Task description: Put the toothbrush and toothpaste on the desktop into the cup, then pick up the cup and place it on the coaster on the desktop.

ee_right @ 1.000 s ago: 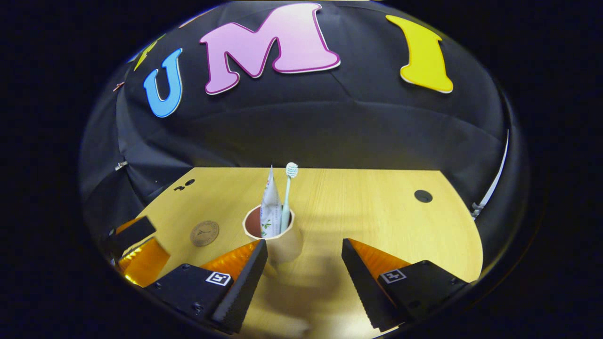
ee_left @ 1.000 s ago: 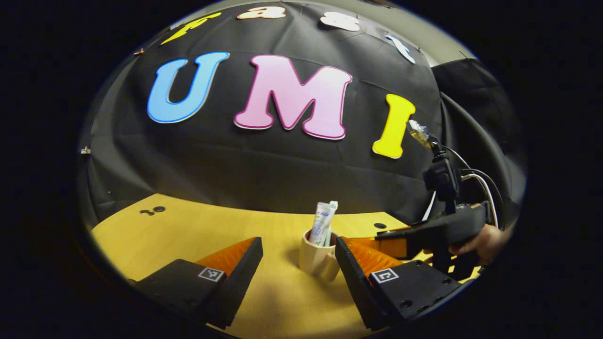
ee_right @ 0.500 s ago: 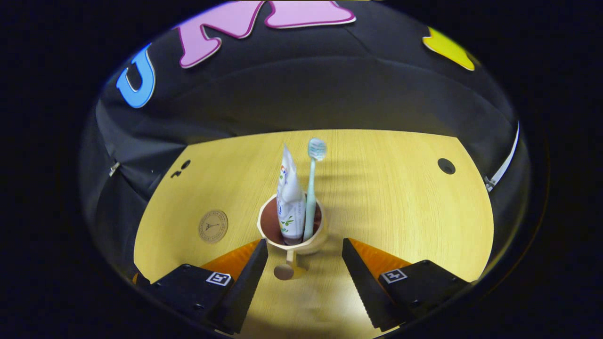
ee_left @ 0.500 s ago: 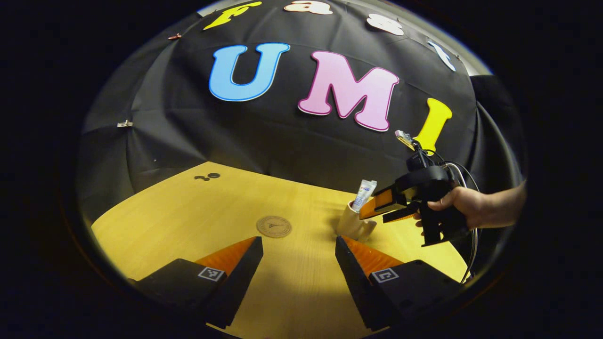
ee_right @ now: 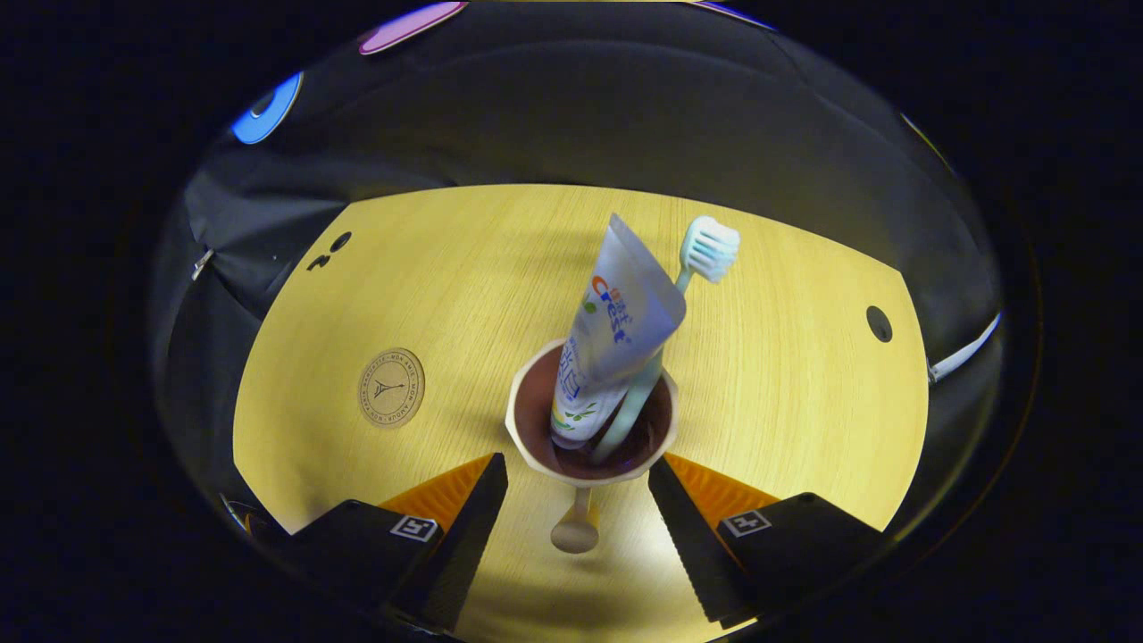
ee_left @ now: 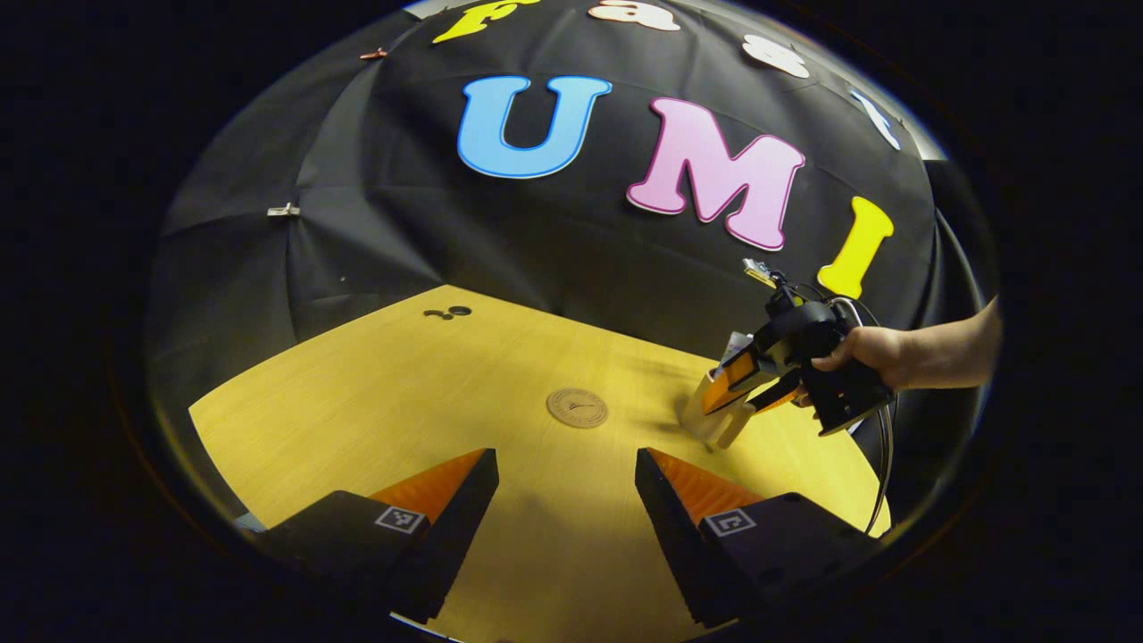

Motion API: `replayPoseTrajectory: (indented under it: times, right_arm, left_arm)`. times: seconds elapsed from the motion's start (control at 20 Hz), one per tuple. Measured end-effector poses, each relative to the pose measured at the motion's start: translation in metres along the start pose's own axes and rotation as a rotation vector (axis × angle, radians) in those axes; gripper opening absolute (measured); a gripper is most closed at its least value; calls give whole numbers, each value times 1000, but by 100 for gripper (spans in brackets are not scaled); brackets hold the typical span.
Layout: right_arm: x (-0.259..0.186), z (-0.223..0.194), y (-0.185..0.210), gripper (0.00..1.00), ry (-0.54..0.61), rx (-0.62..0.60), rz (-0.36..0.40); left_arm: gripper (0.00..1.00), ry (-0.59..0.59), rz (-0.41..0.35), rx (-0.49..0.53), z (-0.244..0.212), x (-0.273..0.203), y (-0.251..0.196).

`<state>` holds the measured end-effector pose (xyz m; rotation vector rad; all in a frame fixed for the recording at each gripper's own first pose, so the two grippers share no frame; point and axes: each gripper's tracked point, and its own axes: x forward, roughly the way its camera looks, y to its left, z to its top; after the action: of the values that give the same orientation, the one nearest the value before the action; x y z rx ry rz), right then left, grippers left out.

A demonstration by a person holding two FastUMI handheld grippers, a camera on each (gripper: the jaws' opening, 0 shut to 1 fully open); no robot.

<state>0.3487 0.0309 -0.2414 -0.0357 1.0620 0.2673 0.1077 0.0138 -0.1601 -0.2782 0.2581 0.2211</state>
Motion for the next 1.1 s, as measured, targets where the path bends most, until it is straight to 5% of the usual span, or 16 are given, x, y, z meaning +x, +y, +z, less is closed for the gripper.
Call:
replayPoseTrajectory:
  times: [0.3,0.45,0.6,0.65,0.7,0.8,1.1]
  right_arm:
    - [24,-6,-4,95,70,-15,-54]
    - [27,-11,-5,81,94,-25,-58]
    - [30,-18,-3,77,120,-29,-44]
    - [31,-20,-3,64,128,-28,-49]
    - [33,-22,0,63,137,-20,-43]
    - [33,-20,2,32,125,-31,-34]
    - [29,-22,2,27,105,-137,-11]
  left_arm:
    - [97,29,98,-39,-22,-20,47]
    - [98,40,120,-55,-27,-23,56]
    - [98,43,125,-53,-28,-23,57]
    - [98,43,122,-51,-29,-23,55]
    - [98,42,119,-48,-29,-22,53]
    - [98,44,107,-45,-30,-22,46]
    - [98,63,79,-25,-42,-24,29]
